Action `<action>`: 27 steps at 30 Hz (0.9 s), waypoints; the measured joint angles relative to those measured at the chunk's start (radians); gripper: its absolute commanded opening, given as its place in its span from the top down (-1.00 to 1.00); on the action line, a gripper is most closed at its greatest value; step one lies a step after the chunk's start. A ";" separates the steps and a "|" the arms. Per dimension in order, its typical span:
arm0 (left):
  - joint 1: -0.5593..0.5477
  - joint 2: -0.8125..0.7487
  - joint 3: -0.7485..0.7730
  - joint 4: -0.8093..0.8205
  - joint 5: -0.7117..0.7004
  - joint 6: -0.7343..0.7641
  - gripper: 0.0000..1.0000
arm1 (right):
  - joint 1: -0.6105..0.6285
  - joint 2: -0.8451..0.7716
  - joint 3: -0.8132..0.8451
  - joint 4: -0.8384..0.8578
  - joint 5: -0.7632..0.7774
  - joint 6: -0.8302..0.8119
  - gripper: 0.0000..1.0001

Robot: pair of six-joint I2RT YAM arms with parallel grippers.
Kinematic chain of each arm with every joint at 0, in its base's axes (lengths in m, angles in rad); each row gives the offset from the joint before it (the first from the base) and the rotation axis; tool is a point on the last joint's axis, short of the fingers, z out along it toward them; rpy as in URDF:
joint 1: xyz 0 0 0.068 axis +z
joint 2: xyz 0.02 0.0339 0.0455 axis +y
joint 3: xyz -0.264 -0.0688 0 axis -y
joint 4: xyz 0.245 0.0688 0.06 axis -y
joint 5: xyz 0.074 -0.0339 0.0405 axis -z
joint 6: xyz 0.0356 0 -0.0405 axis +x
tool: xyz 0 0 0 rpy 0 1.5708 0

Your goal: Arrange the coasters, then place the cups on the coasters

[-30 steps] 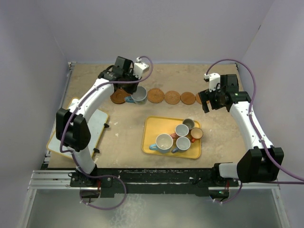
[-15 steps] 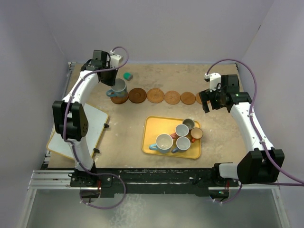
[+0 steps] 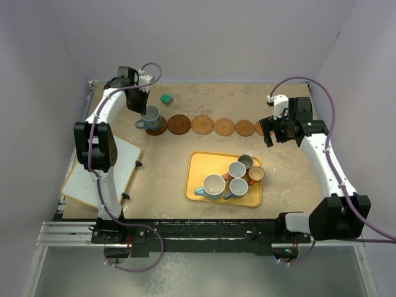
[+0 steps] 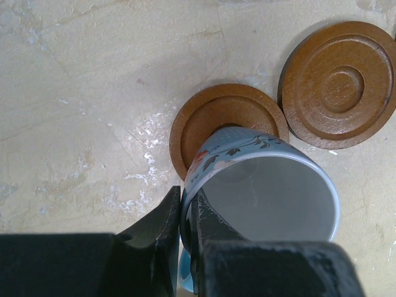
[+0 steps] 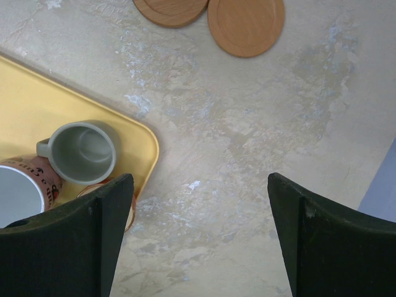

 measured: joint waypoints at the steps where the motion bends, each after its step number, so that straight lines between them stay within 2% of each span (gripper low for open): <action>1: 0.000 0.004 0.005 -0.005 0.003 0.000 0.94 | 0.000 0.000 0.000 0.000 0.000 0.000 -0.82; 21: 0.000 0.042 0.061 -0.039 0.014 0.003 0.94 | -0.001 0.000 0.000 0.000 -0.014 0.000 -0.82; 27: 0.001 0.055 0.074 -0.045 0.014 0.010 0.86 | -0.001 0.000 0.000 0.000 -0.014 0.000 -0.82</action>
